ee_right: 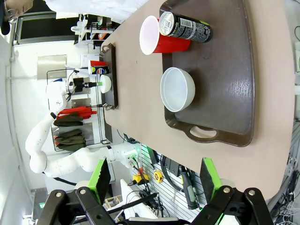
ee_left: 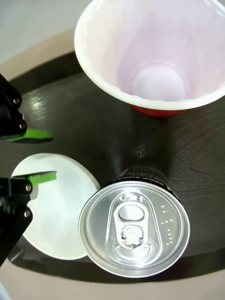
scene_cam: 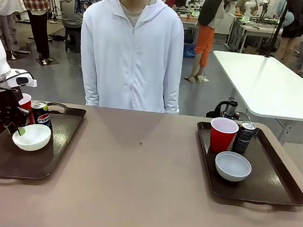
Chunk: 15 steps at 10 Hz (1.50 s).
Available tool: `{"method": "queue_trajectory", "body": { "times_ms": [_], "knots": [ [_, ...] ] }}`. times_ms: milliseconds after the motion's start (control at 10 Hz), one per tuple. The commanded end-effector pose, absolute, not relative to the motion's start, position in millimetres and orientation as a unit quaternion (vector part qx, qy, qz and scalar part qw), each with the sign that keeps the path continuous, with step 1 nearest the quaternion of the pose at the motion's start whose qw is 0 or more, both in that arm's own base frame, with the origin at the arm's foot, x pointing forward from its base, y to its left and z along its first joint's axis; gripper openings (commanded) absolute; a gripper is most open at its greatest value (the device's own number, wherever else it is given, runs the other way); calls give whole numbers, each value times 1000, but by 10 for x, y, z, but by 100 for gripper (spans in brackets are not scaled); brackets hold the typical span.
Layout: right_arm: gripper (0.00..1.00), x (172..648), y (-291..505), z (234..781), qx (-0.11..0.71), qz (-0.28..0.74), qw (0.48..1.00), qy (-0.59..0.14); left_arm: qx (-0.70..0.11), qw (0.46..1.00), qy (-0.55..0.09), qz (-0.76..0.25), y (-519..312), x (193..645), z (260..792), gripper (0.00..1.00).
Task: Prepare tableware on both trays.
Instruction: Pick up a Picnic Bowl from the table and place it on a Handle tray.
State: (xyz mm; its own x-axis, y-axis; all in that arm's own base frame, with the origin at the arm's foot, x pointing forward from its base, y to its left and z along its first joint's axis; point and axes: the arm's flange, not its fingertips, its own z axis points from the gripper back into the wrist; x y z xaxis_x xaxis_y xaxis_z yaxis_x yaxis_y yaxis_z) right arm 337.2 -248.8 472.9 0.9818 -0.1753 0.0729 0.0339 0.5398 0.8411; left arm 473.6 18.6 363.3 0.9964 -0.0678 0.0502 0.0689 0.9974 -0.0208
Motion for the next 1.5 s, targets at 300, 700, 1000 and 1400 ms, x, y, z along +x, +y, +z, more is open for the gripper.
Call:
{"method": "queue_trajectory", "body": {
  "times_ms": [300, 700, 1000, 1400],
  "knots": [
    [100, 3369, -2500, 4730, 481, -55, 871, -79, -23, 997, -17, -66, 164, 4596, 4063, 100],
    [100, 3369, -2500, 4730, 481, -55, 871, -79, -47, 994, -15, -98, 89, 4403, 4524, 100],
    [100, 3369, -2500, 4730, 481, -55, 871, -79, -52, 993, -16, -101, 28, 4358, 4692, 100],
    [100, 3369, -2500, 4730, 481, -55, 871, -79, -38, 995, -18, -94, 16, 4353, 4665, 100]
  ]
}}
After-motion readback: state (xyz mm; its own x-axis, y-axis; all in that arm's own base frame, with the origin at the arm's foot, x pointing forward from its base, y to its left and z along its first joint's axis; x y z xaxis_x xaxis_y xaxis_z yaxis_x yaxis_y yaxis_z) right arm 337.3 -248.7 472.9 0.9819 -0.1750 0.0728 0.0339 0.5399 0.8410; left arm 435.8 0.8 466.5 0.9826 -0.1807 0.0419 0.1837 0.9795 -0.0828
